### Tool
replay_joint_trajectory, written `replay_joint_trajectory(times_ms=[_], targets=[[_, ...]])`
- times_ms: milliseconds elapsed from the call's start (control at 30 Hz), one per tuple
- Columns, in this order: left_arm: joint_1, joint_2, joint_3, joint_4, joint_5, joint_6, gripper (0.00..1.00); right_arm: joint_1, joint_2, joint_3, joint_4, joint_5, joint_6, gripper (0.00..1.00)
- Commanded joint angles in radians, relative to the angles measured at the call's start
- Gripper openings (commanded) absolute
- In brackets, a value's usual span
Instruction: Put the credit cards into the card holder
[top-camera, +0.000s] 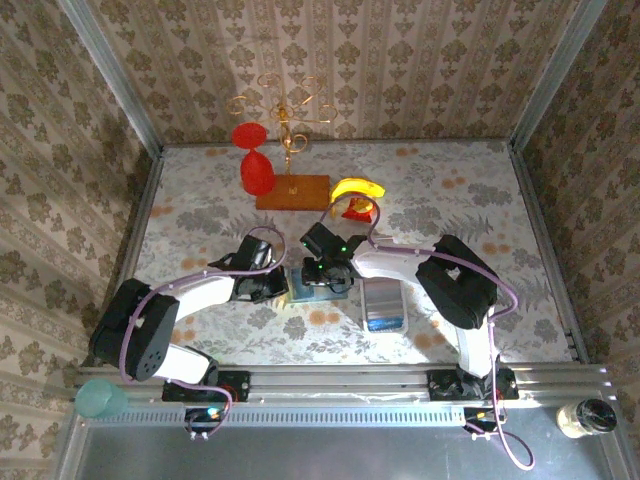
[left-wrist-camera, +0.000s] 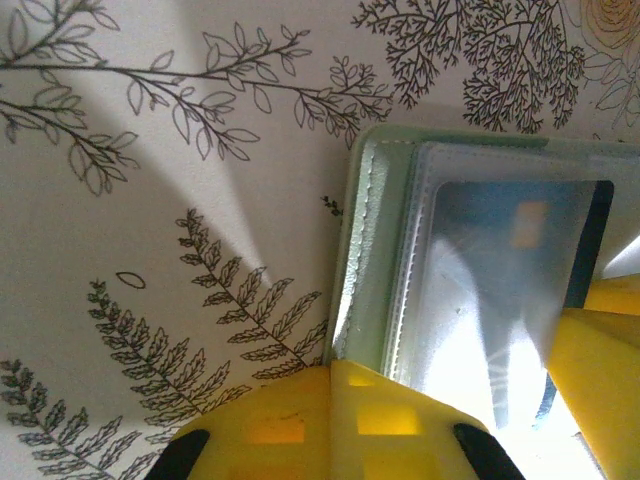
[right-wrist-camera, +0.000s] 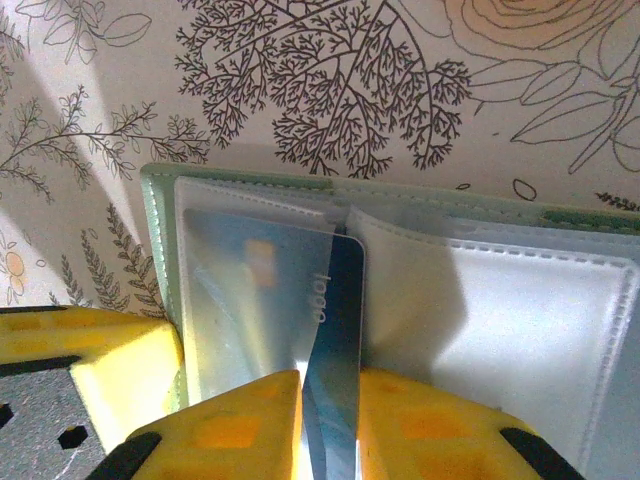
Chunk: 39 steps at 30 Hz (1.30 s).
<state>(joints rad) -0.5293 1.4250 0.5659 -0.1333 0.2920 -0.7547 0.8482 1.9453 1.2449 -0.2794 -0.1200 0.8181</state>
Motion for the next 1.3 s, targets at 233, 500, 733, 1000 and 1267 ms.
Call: replay_joint_trajectory(times_ms=[233,500,733,1000,1267], targets=[[-0.003,0.029,-0.017,-0.065,0.039,0.041,0.00,0.016,-0.093,-0.021,-0.096,0.115,0.038,0.33],[0.003,0.022,-0.020,-0.073,0.041,0.063,0.00,0.017,-0.185,-0.109,-0.135,0.196,0.116,0.42],[0.003,0.027,-0.024,-0.060,0.055,0.072,0.00,0.022,-0.182,-0.158,-0.112,0.188,0.156,0.43],[0.003,0.020,-0.033,-0.060,0.056,0.078,0.00,0.026,-0.143,-0.139,-0.085,0.170,0.161,0.43],[0.003,0.023,-0.037,-0.053,0.059,0.077,0.00,0.029,-0.137,-0.140,-0.080,0.170,0.158,0.43]])
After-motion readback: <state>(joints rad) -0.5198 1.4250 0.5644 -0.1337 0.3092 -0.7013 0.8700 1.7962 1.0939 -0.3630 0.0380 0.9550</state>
